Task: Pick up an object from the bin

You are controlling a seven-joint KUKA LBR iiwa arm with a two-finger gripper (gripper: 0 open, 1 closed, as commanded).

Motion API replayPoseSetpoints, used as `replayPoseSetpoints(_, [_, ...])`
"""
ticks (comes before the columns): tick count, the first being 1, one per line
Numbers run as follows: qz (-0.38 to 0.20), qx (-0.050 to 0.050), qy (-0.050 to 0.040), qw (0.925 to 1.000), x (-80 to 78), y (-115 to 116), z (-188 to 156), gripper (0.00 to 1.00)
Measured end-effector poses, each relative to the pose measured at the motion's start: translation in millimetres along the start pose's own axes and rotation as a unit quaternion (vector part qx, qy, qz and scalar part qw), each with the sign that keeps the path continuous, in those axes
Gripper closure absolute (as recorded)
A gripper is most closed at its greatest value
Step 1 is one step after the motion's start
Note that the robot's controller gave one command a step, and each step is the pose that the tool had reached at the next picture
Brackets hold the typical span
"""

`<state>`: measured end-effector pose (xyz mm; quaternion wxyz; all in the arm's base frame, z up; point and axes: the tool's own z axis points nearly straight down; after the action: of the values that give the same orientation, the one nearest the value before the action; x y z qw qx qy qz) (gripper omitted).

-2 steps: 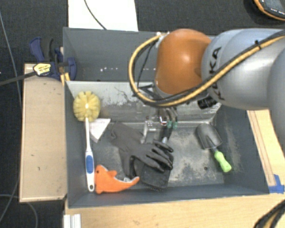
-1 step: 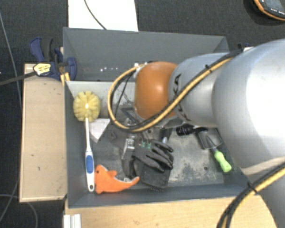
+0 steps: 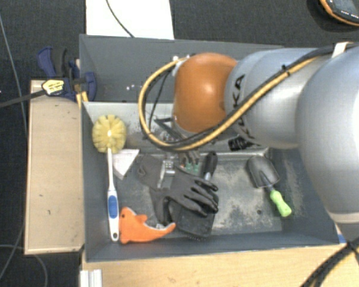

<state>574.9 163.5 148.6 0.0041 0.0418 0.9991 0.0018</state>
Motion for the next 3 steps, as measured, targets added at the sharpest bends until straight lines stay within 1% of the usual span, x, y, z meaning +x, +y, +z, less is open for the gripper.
replayPoseSetpoints(1, [0.164, 0.002, 0.0054, 0.9865, 11.6, 3.4, 50.0, 0.0])
replayPoseSetpoints(2, [0.106, -0.001, -0.0014, 0.9944, 7.7, -2.0, 77.0, 0.0])
replayPoseSetpoints(3, [0.219, 0.001, 0.005, 0.9758, 14.5, -19.4, 76.8, 1.0])
